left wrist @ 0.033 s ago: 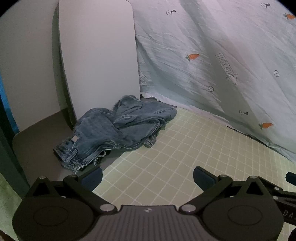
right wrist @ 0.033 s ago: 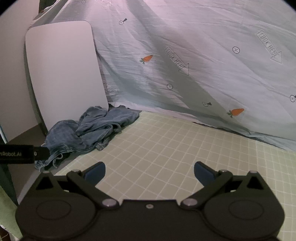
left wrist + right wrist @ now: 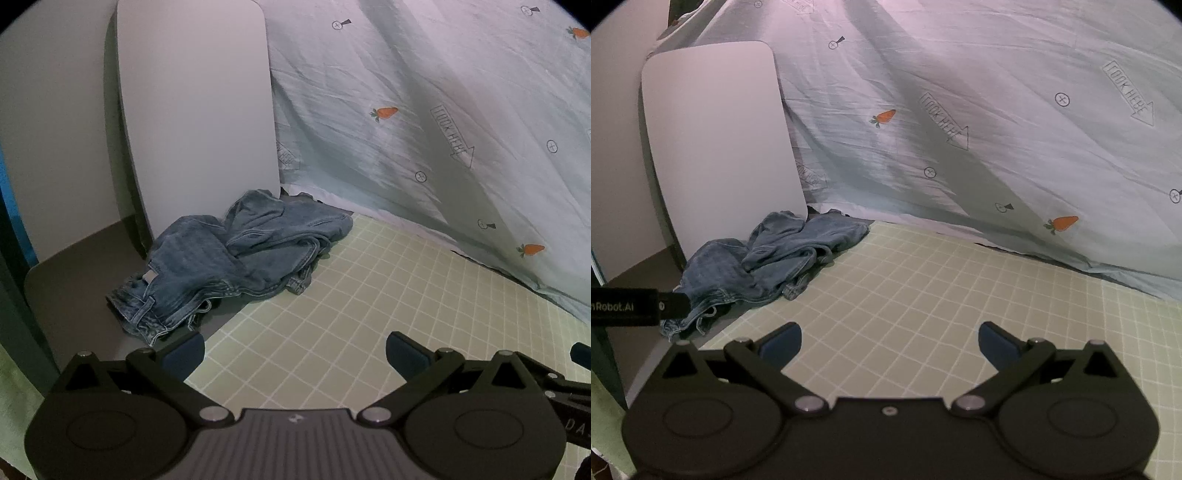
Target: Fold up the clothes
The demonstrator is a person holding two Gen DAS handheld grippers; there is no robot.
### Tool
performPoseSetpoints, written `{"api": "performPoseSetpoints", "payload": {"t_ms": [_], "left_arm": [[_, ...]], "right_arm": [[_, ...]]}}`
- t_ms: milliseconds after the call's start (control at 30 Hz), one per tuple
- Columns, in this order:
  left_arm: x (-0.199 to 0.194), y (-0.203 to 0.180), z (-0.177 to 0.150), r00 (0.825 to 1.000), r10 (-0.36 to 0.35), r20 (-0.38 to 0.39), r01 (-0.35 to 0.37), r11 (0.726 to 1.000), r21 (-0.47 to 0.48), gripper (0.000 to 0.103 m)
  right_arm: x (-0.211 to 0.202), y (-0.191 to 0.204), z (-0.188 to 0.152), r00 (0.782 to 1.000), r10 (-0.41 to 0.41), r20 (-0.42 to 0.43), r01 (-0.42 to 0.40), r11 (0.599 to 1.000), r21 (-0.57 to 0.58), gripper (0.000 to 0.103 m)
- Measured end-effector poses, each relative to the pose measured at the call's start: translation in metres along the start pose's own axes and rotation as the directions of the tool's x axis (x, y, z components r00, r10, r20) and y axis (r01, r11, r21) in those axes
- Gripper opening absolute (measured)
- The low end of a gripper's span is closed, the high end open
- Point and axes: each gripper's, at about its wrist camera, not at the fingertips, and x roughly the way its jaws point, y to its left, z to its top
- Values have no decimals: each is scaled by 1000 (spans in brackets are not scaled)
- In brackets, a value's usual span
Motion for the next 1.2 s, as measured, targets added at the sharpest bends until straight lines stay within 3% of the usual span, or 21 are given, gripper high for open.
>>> {"api": "performPoseSetpoints", "payload": {"t_ms": [1200], "left_arm": [[0, 3, -8, 1000, -12, 5, 12, 1000, 11, 103]], "right_arm": [[-4, 1, -3, 1000, -18, 14, 18, 1000, 17, 103]]}}
